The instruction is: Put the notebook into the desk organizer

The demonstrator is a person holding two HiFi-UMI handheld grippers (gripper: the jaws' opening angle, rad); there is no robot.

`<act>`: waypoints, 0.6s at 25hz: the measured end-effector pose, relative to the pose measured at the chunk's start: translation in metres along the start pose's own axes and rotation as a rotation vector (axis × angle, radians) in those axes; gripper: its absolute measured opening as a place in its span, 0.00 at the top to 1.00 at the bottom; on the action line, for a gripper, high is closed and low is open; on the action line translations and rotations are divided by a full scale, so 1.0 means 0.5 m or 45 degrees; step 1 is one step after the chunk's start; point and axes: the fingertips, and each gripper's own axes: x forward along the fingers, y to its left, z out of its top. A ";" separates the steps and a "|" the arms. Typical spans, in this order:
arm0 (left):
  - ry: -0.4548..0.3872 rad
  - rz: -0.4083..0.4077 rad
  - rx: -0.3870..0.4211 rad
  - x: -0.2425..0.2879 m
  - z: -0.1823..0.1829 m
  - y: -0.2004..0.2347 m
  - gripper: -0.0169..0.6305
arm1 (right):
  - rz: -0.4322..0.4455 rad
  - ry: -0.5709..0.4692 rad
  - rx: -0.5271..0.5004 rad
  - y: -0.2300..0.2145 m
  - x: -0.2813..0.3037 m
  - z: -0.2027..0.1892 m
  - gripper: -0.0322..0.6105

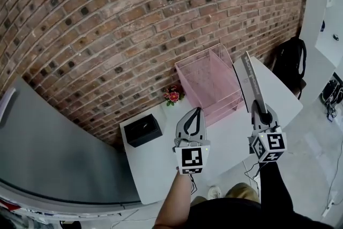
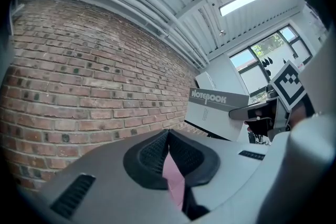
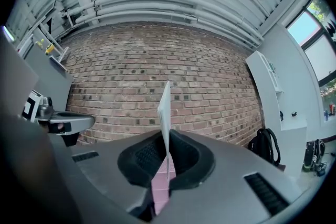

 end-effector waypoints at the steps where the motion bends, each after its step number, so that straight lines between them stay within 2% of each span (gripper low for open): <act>1: 0.000 -0.001 -0.005 0.003 -0.002 0.001 0.95 | 0.006 0.008 0.003 0.002 0.003 -0.005 0.91; 7: 0.012 -0.020 -0.030 0.020 -0.019 -0.004 0.95 | 0.034 0.064 0.058 0.001 0.017 -0.041 0.91; 15: 0.039 -0.022 -0.020 0.044 -0.040 -0.002 0.95 | 0.072 0.150 0.229 -0.007 0.041 -0.102 0.91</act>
